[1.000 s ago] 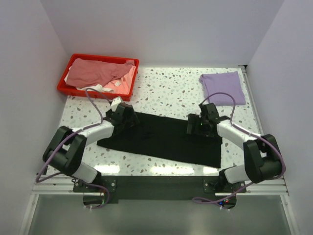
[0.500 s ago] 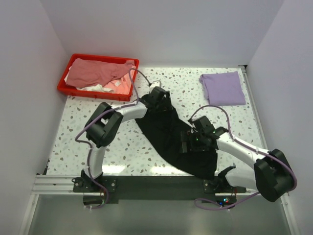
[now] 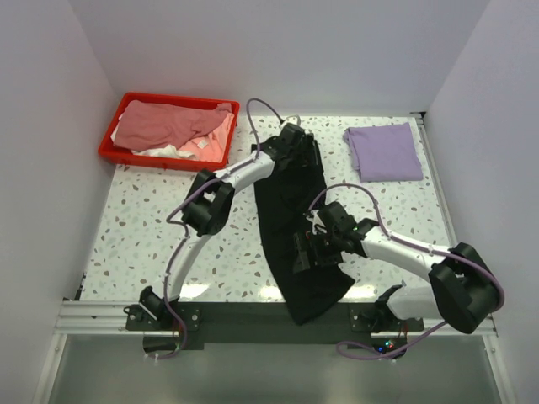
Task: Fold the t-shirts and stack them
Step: Fold the tshirt
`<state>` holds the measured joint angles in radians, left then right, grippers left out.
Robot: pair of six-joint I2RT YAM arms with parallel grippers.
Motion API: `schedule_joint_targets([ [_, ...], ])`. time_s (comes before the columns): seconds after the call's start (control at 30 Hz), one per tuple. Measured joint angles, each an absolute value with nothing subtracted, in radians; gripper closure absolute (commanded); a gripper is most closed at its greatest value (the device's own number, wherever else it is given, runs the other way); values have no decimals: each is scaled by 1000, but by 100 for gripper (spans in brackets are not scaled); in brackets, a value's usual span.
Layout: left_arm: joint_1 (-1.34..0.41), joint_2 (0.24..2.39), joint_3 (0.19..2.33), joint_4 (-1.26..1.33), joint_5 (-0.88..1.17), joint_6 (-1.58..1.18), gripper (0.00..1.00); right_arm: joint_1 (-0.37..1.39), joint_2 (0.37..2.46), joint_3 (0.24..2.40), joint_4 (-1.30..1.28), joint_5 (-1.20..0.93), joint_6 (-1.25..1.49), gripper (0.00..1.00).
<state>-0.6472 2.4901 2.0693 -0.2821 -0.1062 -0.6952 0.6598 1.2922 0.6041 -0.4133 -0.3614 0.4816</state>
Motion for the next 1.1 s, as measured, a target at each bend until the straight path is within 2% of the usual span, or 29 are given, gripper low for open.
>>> schedule_joint_targets([
  [0.2, -603, 2536, 2136, -267, -11, -725, 0, 736, 1331, 614, -364, -415, 512, 1],
  [0.5, -567, 2537, 2113, -195, 57, -777, 0, 847, 1320, 614, -354, -404, 554, 1],
  [0.63, -564, 2537, 2127, -209, 58, -774, 0, 851, 1281, 660, -426, -354, 554, 1],
  [0.8, -548, 2506, 2118, -234, 72, -736, 0, 850, 1240, 819, -523, -212, 534, 1],
  [0.93, -540, 2348, 2003, -252, 112, -683, 0, 850, 1248, 915, -554, -52, 522, 1],
  [1.1, -553, 1880, 1643, -189, 81, -606, 0, 821, 1365, 990, -555, 93, 503, 1],
])
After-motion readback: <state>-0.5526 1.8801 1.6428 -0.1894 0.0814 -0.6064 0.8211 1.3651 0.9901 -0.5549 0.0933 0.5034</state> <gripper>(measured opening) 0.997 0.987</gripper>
